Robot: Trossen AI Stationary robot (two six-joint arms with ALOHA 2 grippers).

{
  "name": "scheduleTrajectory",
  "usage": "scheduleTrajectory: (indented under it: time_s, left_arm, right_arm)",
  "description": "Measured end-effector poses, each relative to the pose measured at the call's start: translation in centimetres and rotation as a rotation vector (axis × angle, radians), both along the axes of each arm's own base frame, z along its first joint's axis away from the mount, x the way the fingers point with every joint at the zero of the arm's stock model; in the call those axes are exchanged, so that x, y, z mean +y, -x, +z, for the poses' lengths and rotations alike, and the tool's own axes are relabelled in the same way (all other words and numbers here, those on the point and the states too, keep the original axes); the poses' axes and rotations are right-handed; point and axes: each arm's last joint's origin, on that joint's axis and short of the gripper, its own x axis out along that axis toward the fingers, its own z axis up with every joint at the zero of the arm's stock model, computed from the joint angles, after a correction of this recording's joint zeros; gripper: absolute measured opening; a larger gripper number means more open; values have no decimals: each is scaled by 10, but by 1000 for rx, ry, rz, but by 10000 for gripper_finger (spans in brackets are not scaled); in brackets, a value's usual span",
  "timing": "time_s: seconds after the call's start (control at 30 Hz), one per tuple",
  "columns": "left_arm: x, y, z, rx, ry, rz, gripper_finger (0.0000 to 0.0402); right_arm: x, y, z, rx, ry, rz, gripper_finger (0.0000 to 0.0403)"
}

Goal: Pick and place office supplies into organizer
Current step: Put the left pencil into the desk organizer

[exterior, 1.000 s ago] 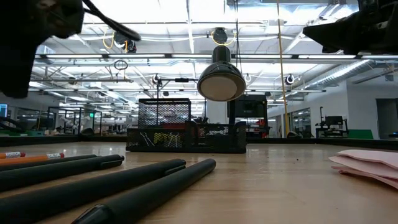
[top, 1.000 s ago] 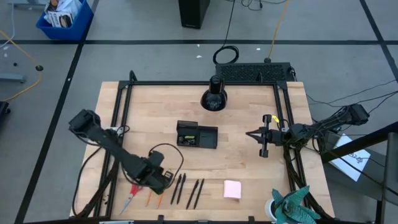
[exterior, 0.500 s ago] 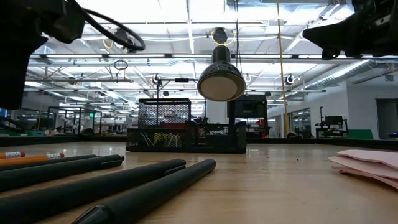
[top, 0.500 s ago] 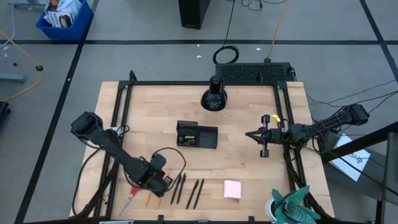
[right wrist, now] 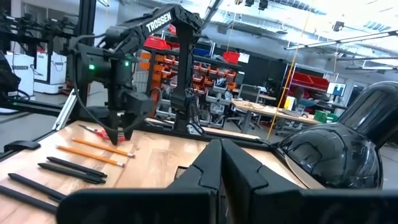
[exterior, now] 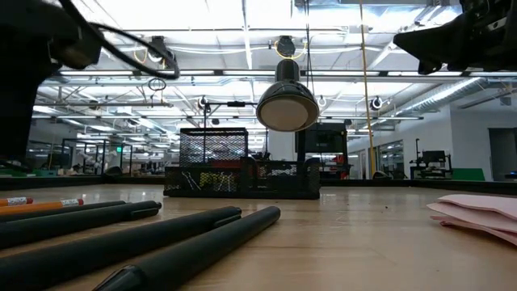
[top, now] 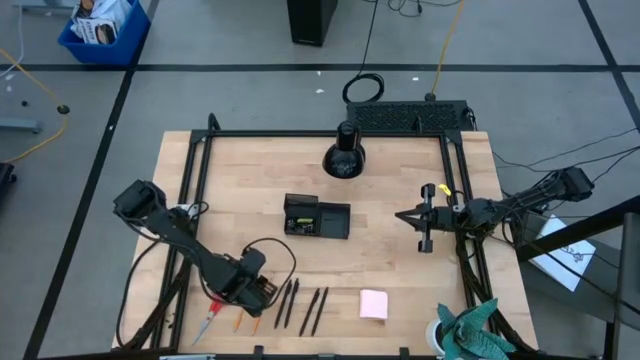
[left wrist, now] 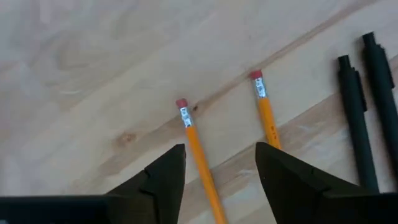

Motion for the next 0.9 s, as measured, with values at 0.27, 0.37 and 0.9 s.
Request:
scheduleTrajectory:
  time_s: [0.27, 0.37, 0.9]
  left_arm:
    - [4, 8, -22, 23, 56, 6, 176]
    - [6, 9, -30, 13, 69, 10, 170]
    - [15, 17, -49, 5, 107, 22, 133]
  right_arm:
    - [0, 0, 0, 5, 4, 0, 4]
    - [0, 0, 0, 5, 3, 0, 4]
    - [0, 0, -1, 7, -14, 3, 4]
